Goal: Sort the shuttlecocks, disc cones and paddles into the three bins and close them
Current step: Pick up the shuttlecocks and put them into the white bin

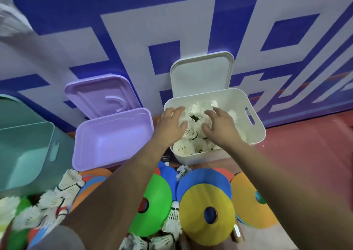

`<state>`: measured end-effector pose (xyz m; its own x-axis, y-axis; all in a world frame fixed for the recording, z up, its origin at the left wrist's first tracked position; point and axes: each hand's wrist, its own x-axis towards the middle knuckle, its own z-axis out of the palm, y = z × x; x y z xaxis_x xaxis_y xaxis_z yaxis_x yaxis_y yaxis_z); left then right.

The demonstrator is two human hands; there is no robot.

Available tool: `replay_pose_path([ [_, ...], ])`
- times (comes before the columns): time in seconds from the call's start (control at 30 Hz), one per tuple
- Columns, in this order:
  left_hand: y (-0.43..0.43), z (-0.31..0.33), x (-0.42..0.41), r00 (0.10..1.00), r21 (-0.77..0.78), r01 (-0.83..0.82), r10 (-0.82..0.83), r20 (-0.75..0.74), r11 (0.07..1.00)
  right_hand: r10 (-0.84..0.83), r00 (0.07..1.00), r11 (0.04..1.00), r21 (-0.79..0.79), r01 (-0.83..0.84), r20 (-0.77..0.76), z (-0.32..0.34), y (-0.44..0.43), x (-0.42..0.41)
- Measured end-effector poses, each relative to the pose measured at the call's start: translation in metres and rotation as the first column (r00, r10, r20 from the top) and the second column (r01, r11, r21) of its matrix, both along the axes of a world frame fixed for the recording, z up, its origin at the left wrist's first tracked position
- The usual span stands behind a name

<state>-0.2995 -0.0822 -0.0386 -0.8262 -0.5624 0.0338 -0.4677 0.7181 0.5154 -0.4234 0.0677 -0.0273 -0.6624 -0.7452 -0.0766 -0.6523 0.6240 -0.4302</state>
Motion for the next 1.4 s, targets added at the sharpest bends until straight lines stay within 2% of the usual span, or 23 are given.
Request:
replay_pose_path([
  [0.13, 0.000, 0.028, 0.034, 0.983, 0.167, -0.118, 0.139, -0.121, 0.979, 0.020, 1.000, 0.994, -0.112, -0.017, 0.024, 0.027, 0.003, 0.033],
  [0.23, -0.006, 0.040, 0.086, 0.969, 0.168, -0.140, 0.169, -0.177, 0.976, 0.083, 0.995, 0.985, -0.159, -0.073, 0.056, 0.040, -0.003, 0.069],
  [0.43, -0.018, 0.048, 0.221, 0.931, 0.173, -0.331, 0.351, -0.099, 0.928, 0.256, 0.959, 0.959, -0.160, -0.235, 0.123, 0.045, -0.033, 0.156],
  [0.8, -0.058, 0.051, 0.466, 0.769, 0.118, -0.634, 0.639, -0.010, 0.765, 0.443, 0.861, 0.897, -0.129, -0.424, 0.250, 0.036, -0.108, 0.344],
  [0.87, -0.070, 0.045, 0.498, 0.766, 0.101, -0.641, 0.642, 0.025, 0.761, 0.466, 0.847, 0.884, -0.106, -0.455, 0.257, 0.031, -0.124, 0.375],
  [1.03, -0.104, 0.019, 0.540, 0.839, 0.063, -0.543, 0.539, 0.071, 0.837, 0.483, 0.830, 0.863, 0.011, -0.505, 0.279, 0.012, -0.159, 0.438],
  [1.13, -0.126, 0.002, 0.553, 0.800, 0.068, -0.600, 0.596, 0.070, 0.797, 0.463, 0.830, 0.866, 0.040, -0.499, 0.312, -0.004, -0.175, 0.465],
  [1.27, -0.151, -0.018, 0.569, 0.764, 0.116, -0.642, 0.620, 0.180, 0.758, 0.439, 0.840, 0.866, 0.098, -0.490, 0.320, -0.019, -0.198, 0.492],
  [1.33, -0.160, -0.026, 0.573, 0.772, 0.161, -0.632, 0.600, 0.211, 0.758, 0.428, 0.839, 0.867, 0.108, -0.486, 0.337, -0.026, -0.208, 0.503],
  [1.4, -0.168, -0.035, 0.574, 0.821, 0.200, -0.568, 0.532, 0.205, 0.799, 0.421, 0.834, 0.867, 0.112, -0.485, 0.356, -0.034, -0.214, 0.511],
])
